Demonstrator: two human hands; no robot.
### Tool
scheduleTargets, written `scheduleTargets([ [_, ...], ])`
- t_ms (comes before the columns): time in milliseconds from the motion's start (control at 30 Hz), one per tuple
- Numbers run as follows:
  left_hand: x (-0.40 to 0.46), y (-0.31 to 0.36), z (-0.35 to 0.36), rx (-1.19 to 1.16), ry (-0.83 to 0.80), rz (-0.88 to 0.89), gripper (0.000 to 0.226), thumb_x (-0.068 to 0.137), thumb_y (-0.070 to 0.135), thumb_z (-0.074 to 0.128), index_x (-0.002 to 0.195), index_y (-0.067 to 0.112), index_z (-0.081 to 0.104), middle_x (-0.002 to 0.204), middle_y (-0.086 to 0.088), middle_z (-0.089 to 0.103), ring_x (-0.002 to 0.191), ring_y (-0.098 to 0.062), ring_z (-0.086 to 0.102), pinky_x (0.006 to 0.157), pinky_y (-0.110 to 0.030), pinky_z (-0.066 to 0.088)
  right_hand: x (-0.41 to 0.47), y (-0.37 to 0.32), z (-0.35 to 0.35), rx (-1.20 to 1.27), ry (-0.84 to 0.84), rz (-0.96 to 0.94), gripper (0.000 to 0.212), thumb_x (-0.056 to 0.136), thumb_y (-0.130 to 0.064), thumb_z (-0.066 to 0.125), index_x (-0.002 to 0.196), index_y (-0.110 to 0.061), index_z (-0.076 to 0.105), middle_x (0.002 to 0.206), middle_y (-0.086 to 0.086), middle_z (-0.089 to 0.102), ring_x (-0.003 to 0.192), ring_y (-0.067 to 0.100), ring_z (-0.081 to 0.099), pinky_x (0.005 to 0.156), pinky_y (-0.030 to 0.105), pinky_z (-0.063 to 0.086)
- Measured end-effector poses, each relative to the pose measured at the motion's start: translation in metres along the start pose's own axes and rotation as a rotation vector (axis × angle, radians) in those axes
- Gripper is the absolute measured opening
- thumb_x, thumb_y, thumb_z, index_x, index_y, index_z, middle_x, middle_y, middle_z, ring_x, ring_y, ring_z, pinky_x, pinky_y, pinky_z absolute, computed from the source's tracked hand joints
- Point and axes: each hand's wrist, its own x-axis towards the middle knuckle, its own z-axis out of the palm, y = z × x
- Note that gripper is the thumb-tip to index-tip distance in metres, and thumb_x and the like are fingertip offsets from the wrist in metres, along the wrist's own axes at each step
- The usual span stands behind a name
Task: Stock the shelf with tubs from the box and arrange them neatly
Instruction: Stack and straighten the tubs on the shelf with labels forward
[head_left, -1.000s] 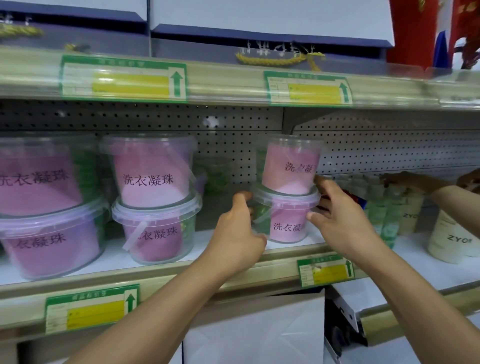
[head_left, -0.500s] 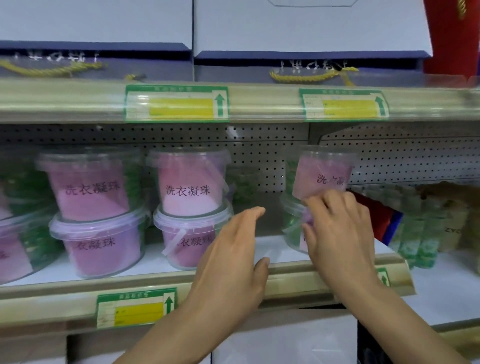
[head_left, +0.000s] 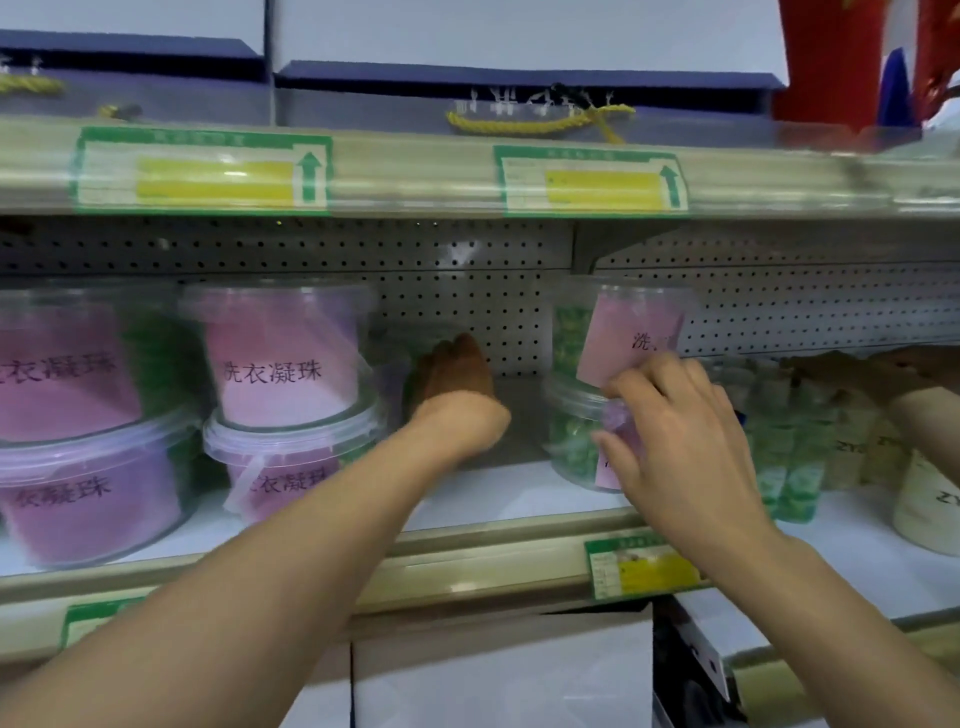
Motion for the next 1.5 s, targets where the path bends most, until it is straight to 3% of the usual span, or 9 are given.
scheduleTargets([
  [133, 0.039, -0.005, 0.012, 0.268, 0.071, -0.014, 0.058, 0.085, 0.019, 0.061, 0.135, 0.003, 0.037, 0.134, -0.018, 0.043, 0.126, -0.036, 0.038, 0.104, -0.043, 0.035, -0.003, -0.002, 0.003, 0.027, 0.016, 0.027, 0.030, 0.065, -0.018, 0.078, 0.088, -0.010, 0.060, 0.090, 0.009, 0.053, 0.086, 0.031, 0.049, 0.069, 0.037, 0.040],
  [300, 0.065, -0.011, 0.028, 0.502, 0.138, -0.050, 0.042, 0.091, 0.021, 0.044, 0.131, 0.007, 0.043, 0.132, -0.017, 0.048, 0.124, -0.034, 0.041, 0.110, -0.047, 0.024, -0.003, -0.001, 0.011, 0.062, 0.077, 0.066, 0.019, 0.073, -0.016, 0.068, 0.088, -0.010, 0.058, 0.089, 0.008, 0.051, 0.085, 0.027, 0.042, 0.068, 0.037, 0.033],
  [433, 0.076, -0.012, 0.034, 0.627, 0.180, -0.011, 0.041, 0.090, 0.023, 0.046, 0.129, 0.009, 0.046, 0.129, -0.018, 0.049, 0.122, -0.035, 0.042, 0.110, -0.054, 0.021, -0.004, 0.000, 0.011, 0.106, 0.086, 0.077, 0.024, 0.071, -0.016, 0.074, 0.088, -0.010, 0.059, 0.089, 0.007, 0.052, 0.084, 0.027, 0.043, 0.068, 0.037, 0.036],
  [767, 0.084, -0.003, 0.029, 0.668, 0.217, 0.093, 0.043, 0.086, 0.016, 0.051, 0.128, 0.011, 0.046, 0.121, -0.014, 0.051, 0.112, -0.031, 0.050, 0.105, -0.050, 0.027, -0.006, 0.000, 0.009, 0.158, 0.057, 0.073, 0.039, 0.058, -0.012, 0.083, 0.090, -0.010, 0.062, 0.088, 0.007, 0.052, 0.082, 0.031, 0.049, 0.066, 0.041, 0.047],
  [1033, 0.024, 0.013, 0.019, 0.545, 0.292, 0.177, 0.043, 0.092, 0.008, 0.039, 0.134, 0.011, 0.041, 0.132, -0.018, 0.043, 0.124, -0.034, 0.038, 0.098, -0.042, 0.033, -0.007, -0.002, 0.007, 0.164, 0.046, 0.098, 0.036, 0.063, -0.011, 0.080, 0.094, -0.007, 0.063, 0.090, 0.009, 0.053, 0.085, 0.031, 0.047, 0.069, 0.042, 0.045],
  [1233, -0.004, 0.003, -0.005, 0.427, 0.240, 0.132, 0.053, 0.082, 0.003, 0.054, 0.131, 0.017, 0.043, 0.127, -0.012, 0.047, 0.119, -0.031, 0.046, 0.092, -0.039, 0.039, -0.006, -0.004, 0.007, 0.173, 0.044, 0.123, 0.033, 0.065, -0.013, 0.078, 0.095, -0.006, 0.064, 0.091, 0.010, 0.053, 0.087, 0.031, 0.046, 0.071, 0.043, 0.044],
  [1333, 0.001, 0.006, -0.013, 0.254, 0.169, 0.129, 0.046, 0.082, 0.020, 0.067, 0.124, 0.021, 0.049, 0.122, -0.008, 0.051, 0.113, -0.028, 0.051, 0.091, -0.038, 0.045, -0.006, -0.006, 0.008, 0.173, 0.042, 0.133, 0.034, 0.065, -0.013, 0.079, 0.095, -0.006, 0.064, 0.091, 0.011, 0.054, 0.087, 0.032, 0.046, 0.072, 0.043, 0.044],
  [1400, 0.003, 0.012, -0.012, 0.322, 0.160, 0.210, 0.043, 0.084, 0.031, 0.066, 0.124, 0.021, 0.053, 0.123, -0.007, 0.052, 0.114, -0.028, 0.049, 0.090, -0.037, 0.043, -0.006, -0.007, 0.008, 0.172, 0.041, 0.141, 0.034, 0.065, -0.013, 0.079, 0.095, -0.006, 0.064, 0.091, 0.011, 0.054, 0.088, 0.032, 0.046, 0.072, 0.043, 0.044],
  [1500, 0.005, 0.016, -0.009, 0.447, 0.175, 0.310, 0.036, 0.089, 0.018, 0.058, 0.125, 0.018, 0.053, 0.123, -0.008, 0.054, 0.115, -0.028, 0.049, 0.083, -0.035, 0.041, -0.006, -0.007, 0.008, 0.168, 0.042, 0.144, 0.034, 0.065, -0.013, 0.079, 0.094, -0.006, 0.063, 0.091, 0.011, 0.054, 0.087, 0.031, 0.046, 0.071, 0.042, 0.044],
])
